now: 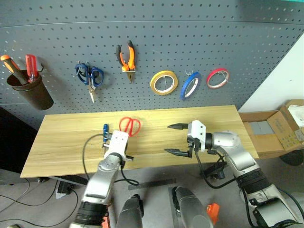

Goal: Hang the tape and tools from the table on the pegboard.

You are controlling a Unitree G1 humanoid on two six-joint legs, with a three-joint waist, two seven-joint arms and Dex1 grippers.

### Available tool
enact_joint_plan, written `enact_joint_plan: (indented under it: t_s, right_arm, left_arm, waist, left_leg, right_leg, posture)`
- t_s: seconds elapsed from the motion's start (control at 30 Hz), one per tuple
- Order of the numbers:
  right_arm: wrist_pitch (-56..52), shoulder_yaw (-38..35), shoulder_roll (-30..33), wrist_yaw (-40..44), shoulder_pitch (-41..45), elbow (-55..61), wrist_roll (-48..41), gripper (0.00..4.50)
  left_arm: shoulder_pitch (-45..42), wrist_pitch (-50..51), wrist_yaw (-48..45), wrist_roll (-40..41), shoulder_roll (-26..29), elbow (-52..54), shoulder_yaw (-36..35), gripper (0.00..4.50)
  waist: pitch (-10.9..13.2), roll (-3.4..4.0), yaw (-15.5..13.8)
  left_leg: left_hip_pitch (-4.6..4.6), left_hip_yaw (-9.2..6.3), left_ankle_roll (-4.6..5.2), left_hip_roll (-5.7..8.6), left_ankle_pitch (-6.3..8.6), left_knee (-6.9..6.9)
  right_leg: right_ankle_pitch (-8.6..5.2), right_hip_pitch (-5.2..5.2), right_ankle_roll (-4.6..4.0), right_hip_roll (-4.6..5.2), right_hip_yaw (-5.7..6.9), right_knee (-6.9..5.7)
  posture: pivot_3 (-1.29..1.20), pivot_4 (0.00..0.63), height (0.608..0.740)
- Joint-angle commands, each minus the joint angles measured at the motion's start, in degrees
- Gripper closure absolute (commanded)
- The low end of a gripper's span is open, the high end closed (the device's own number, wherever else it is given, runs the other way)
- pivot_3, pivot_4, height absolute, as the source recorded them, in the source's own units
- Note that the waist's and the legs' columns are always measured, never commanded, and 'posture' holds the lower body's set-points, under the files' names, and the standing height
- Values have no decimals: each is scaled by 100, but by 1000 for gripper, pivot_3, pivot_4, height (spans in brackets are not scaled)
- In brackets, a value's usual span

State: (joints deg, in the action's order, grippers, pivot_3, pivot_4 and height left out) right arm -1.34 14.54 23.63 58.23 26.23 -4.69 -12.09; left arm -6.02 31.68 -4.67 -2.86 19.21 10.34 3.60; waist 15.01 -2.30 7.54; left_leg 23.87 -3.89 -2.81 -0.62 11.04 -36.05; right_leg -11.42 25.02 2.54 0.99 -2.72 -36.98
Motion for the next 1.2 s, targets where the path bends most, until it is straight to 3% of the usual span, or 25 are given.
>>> enact_joint_plan:
  t_s: [0.03, 0.23, 0.47, 0.6, 0.87, 1.13, 1.17, 1.2]
  right_arm:
    - [-720, -411, -269, -459, 137, 792, -588, 0]
    - [-1629, -580, -766, -1155, 547, 1492, -958, 0]
    - [-1738, -621, -1113, -1453, 960, 1549, -1074, 0]
    - [-1611, -544, -1183, -1438, 1052, 1429, -971, 0]
    - [-1590, -526, -1131, -1539, 1036, 1393, -861, 0]
    - [-1732, -577, -1043, -1661, 1007, 1560, -903, 0]
    - [-1741, -580, -1027, -1671, 997, 1581, -909, 0]
    - [-1746, -573, -1019, -1680, 988, 1593, -904, 0]
  left_arm:
    - [375, -726, -51, -366, 364, 875, -157, 4275]
    - [921, -1313, 208, -766, 533, 1509, -557, 4275]
    - [455, -1329, 437, -745, 449, 1339, -1186, 4275]
    - [-154, -1174, 251, -566, 477, 723, -1277, 4275]
    - [-909, -1135, -239, -153, 430, -284, -1240, 4275]
    - [-956, -742, -618, 197, 312, -430, -1171, 4275]
    - [-953, -719, -604, 202, 291, -401, -1175, 3715]
    - [-956, -706, -588, 200, 283, -384, -1187, 3535]
  waist:
    - [-90, 1, -12]
    - [-410, 1, -94]
    - [-688, -9, -266]
    - [-716, -12, -289]
    - [-734, -12, -261]
    - [-734, -12, -240]
    - [-736, -10, -241]
    - [-737, -8, -242]
  left_leg:
    - [1, 1, 0, 1, 0, 1]
    - [-6, 9, -1, -1, 1, 6]
    - [-15, 14, -1, -4, 1, -1]
    - [-96, 14, 0, -4, 3, 7]
    - [-99, 18, 1, -8, 2, 8]
    - [-99, 19, 1, -8, 2, 8]
    - [-99, 19, 1, -8, 2, 7]
    - [-100, 19, 1, -8, 2, 7]
  right_leg:
    - [0, 3, 0, 3, 0, -1]
    - [0, 4, -4, 4, 3, 0]
    - [-8, -18, -18, 5, 13, 10]
    - [-25, -101, -43, 5, 18, 19]
    - [-24, -97, -43, 3, 16, 6]
    - [-9, -97, -16, 3, 13, 5]
    - [-9, -98, -17, 2, 14, 5]
    - [-9, -99, -17, 3, 14, 5]
  posture:
    - [-76, 103, 740]
    - [-48, 64, 740]
    - [-27, 39, 740]
    - [-32, 39, 740]
    - [-61, 45, 740]
    - [-84, 54, 740]
    - [-86, 55, 740]
    - [-86, 55, 740]
